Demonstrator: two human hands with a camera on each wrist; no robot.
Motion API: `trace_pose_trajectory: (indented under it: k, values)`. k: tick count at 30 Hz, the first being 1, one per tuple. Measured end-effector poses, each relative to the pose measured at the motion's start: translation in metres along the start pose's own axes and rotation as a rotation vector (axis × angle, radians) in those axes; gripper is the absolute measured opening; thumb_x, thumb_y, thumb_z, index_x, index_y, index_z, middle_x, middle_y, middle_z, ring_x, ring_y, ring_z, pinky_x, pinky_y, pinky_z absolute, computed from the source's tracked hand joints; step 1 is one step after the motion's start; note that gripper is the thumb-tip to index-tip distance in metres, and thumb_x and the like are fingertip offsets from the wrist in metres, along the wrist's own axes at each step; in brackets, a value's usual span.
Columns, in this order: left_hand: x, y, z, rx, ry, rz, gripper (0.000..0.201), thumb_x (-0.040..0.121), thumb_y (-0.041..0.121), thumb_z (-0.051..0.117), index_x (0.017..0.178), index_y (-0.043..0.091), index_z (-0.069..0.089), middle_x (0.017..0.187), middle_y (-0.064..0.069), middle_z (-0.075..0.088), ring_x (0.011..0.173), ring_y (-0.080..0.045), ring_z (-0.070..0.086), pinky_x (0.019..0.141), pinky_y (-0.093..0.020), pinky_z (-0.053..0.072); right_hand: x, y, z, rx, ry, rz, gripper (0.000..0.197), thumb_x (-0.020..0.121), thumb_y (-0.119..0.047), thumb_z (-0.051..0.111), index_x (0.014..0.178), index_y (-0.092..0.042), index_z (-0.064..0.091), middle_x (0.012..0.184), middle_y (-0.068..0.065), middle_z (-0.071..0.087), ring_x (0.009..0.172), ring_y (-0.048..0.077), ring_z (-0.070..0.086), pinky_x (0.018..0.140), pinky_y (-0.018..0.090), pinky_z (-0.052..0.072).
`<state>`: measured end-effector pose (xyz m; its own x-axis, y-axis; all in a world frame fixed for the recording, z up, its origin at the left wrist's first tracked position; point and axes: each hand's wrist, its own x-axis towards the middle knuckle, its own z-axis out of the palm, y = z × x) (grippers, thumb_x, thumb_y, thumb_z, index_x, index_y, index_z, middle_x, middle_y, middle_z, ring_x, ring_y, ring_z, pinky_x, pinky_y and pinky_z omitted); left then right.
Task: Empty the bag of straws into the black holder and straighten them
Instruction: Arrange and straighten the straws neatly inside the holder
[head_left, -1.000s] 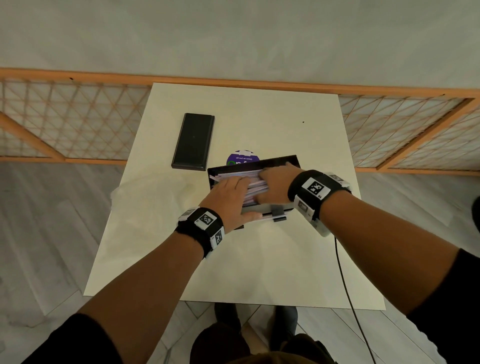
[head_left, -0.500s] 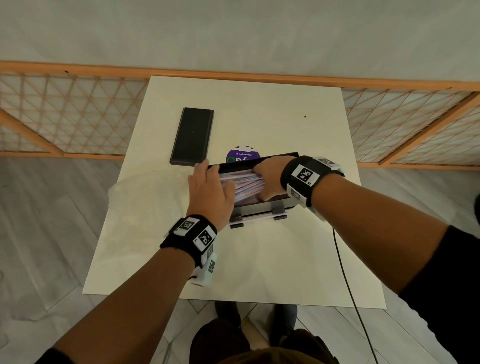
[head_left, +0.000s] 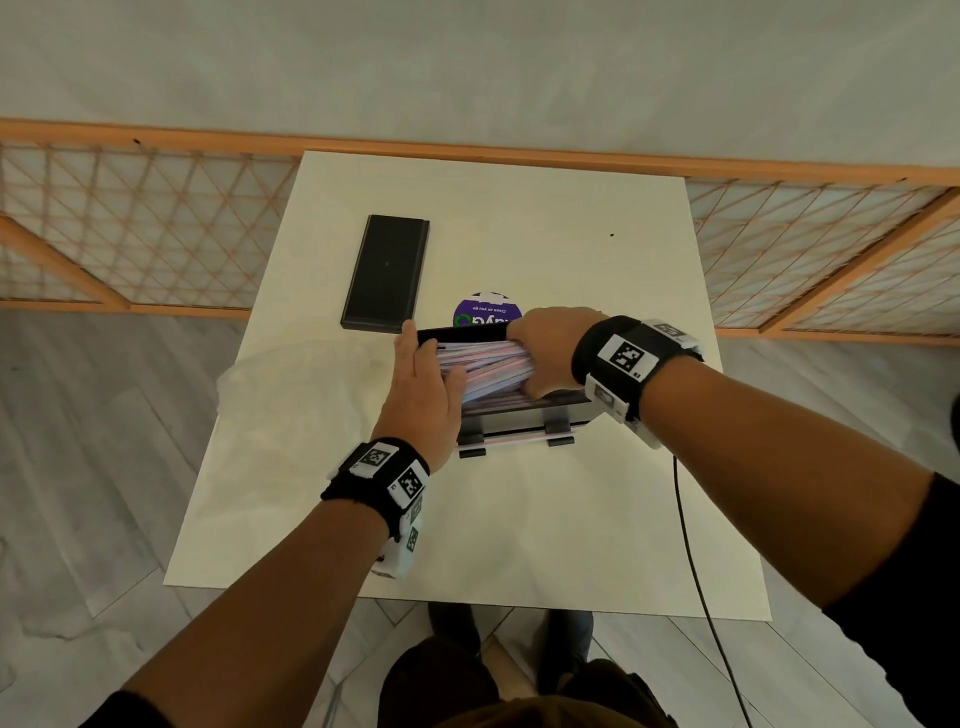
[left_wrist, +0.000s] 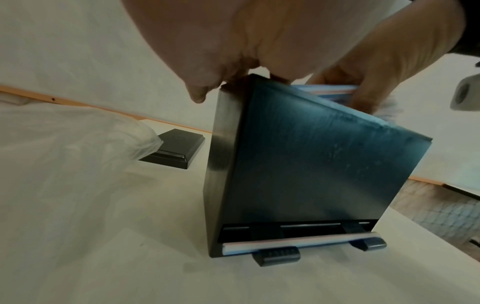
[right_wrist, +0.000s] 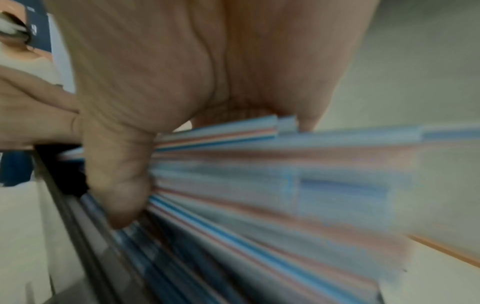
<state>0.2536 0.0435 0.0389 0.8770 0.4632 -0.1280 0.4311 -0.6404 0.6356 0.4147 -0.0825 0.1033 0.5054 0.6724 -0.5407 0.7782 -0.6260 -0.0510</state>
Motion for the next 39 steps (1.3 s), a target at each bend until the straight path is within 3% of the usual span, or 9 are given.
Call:
trace_pose_trajectory:
  k: [2, 4, 8, 12, 21, 26, 30, 34, 39]
  values:
    - [0.000, -0.001, -0.004, -0.008, 0.025, 0.004, 0.053, 0.109, 0.039, 0.036, 0.155, 0.012, 0.030, 0.171, -0.003, 0.003, 0.154, -0.023, 0.023, 0.117, -0.032, 0.037, -0.003, 0.001, -0.001, 0.022, -0.003, -0.017, 0.054, 0.070, -0.051, 0.079, 0.113, -0.026, 0.058, 0.097, -0.004, 0.063, 0.085, 0.020, 0.062, 0.080, 0.038, 0.057]
    - [-0.001, 0.002, -0.011, -0.031, 0.099, -0.017, 0.048, 0.110, 0.036, 0.035, 0.153, 0.015, 0.035, 0.166, -0.007, 0.022, 0.147, -0.021, 0.035, 0.111, -0.025, 0.037, -0.003, 0.002, 0.001, 0.027, -0.026, -0.012, 0.056, 0.070, -0.054, 0.078, 0.113, -0.024, 0.058, 0.099, -0.003, 0.064, 0.087, 0.020, 0.062, 0.081, 0.038, 0.057]
    - [0.003, 0.003, -0.026, -0.053, 0.176, -0.108, 0.035, 0.110, 0.028, 0.037, 0.139, 0.015, 0.052, 0.134, -0.008, 0.051, 0.118, -0.021, 0.055, 0.093, -0.023, 0.042, 0.004, 0.001, 0.009, 0.051, -0.060, 0.027, 0.054, 0.071, -0.053, 0.079, 0.112, -0.023, 0.059, 0.096, -0.003, 0.065, 0.086, 0.018, 0.063, 0.085, 0.039, 0.058]
    - [0.010, 0.001, -0.032, -0.052, 0.154, -0.131, 0.027, 0.106, 0.023, 0.049, 0.130, 0.017, 0.059, 0.124, -0.006, 0.059, 0.111, -0.021, 0.059, 0.094, -0.029, 0.048, 0.010, -0.001, 0.011, 0.072, -0.099, 0.051, 0.055, 0.071, -0.052, 0.080, 0.113, -0.021, 0.062, 0.096, -0.002, 0.066, 0.087, 0.018, 0.065, 0.086, 0.039, 0.059]
    - [0.019, 0.004, -0.046, 0.188, 0.048, -0.007, 0.012, 0.103, 0.026, 0.055, 0.110, 0.020, 0.063, 0.109, -0.002, 0.055, 0.092, -0.021, 0.059, 0.079, -0.031, 0.049, 0.018, -0.009, 0.020, 0.056, -0.074, 0.042, 0.056, 0.069, -0.048, 0.083, 0.114, -0.024, 0.061, 0.097, -0.001, 0.069, 0.084, 0.019, 0.066, 0.081, 0.038, 0.060]
    - [0.028, 0.015, -0.058, 0.475, -0.157, 0.062, 0.024, 0.103, 0.024, 0.054, 0.123, 0.017, 0.064, 0.118, -0.008, 0.046, 0.104, -0.027, 0.054, 0.089, -0.043, 0.055, 0.013, -0.005, 0.017, 0.058, -0.047, 0.036, 0.056, 0.067, -0.040, 0.084, 0.116, -0.025, 0.060, 0.098, -0.001, 0.067, 0.085, 0.022, 0.065, 0.076, 0.034, 0.057]
    - [0.030, 0.025, -0.064, 0.581, -0.254, 0.086, 0.021, 0.100, 0.018, 0.058, 0.119, 0.010, 0.059, 0.118, -0.010, 0.045, 0.105, -0.027, 0.051, 0.091, -0.044, 0.054, 0.009, -0.003, 0.013, 0.045, -0.053, 0.044, 0.055, 0.070, -0.035, 0.082, 0.118, -0.026, 0.057, 0.097, -0.002, 0.066, 0.086, 0.023, 0.066, 0.079, 0.038, 0.058]
    - [0.029, 0.027, -0.072, 0.551, -0.194, 0.114, 0.016, 0.099, 0.016, 0.059, 0.113, 0.009, 0.059, 0.116, -0.010, 0.048, 0.096, -0.022, 0.046, 0.084, -0.037, 0.051, 0.005, -0.004, 0.006, 0.057, -0.026, 0.023, 0.058, 0.068, -0.039, 0.084, 0.117, -0.026, 0.055, 0.091, -0.005, 0.062, 0.083, 0.021, 0.063, 0.079, 0.039, 0.058]
    - [0.028, 0.013, -0.074, 0.246, -0.043, 0.066, 0.027, 0.108, 0.024, 0.043, 0.117, 0.013, 0.066, 0.109, -0.004, 0.048, 0.089, -0.019, 0.052, 0.082, -0.032, 0.042, -0.006, 0.004, -0.007, 0.066, 0.030, 0.004, 0.058, 0.068, -0.039, 0.083, 0.115, -0.024, 0.051, 0.091, -0.002, 0.063, 0.080, 0.022, 0.062, 0.078, 0.039, 0.057]
